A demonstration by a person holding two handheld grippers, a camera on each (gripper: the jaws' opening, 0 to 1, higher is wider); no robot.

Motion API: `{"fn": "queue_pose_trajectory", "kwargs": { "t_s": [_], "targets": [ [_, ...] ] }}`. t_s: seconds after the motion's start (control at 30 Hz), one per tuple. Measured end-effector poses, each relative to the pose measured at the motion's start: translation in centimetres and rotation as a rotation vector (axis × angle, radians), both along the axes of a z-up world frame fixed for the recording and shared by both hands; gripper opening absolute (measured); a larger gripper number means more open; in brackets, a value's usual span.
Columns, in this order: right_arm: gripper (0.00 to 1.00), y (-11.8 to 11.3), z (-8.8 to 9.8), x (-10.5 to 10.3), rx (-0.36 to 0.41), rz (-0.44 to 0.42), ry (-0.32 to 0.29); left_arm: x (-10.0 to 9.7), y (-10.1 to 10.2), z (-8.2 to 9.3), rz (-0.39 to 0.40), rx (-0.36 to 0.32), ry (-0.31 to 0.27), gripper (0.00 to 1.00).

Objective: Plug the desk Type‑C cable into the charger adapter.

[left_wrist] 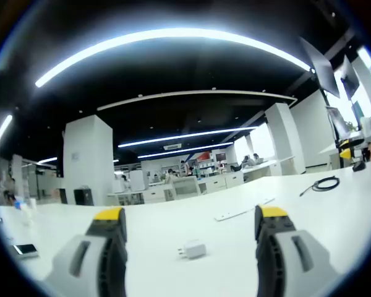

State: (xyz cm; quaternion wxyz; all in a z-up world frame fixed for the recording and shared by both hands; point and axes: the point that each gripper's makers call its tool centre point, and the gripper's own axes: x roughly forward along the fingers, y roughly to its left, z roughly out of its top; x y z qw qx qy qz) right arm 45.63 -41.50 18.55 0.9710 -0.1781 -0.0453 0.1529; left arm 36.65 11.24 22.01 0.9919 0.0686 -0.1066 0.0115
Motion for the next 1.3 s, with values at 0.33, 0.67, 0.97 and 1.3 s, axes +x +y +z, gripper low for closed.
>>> {"fn": "queue_pose_trajectory", "kwargs": {
  "t_s": [0.33, 0.67, 0.97, 1.3],
  "targets": [
    [0.33, 1.3, 1.0, -1.2, 0.011, 0.050, -0.036, 0.0, 0.8, -0.3, 0.039, 0.007, 0.004, 0.85],
    [0.33, 1.5, 0.9, -1.3, 0.022, 0.067, -0.026, 0.1, 1.3, -0.8, 0.057, 0.009, 0.025, 0.85],
    [0.33, 1.4, 0.9, -1.2, 0.025, 0.064, -0.025, -0.1, 1.3, -0.7, 0.058, 0.007, 0.024, 0.85],
    [0.33, 1.5, 0.7, -1.1, 0.023, 0.063, -0.017, -0.2, 1.7, -0.6, 0.060, 0.006, 0.024, 0.85]
  ]
}}
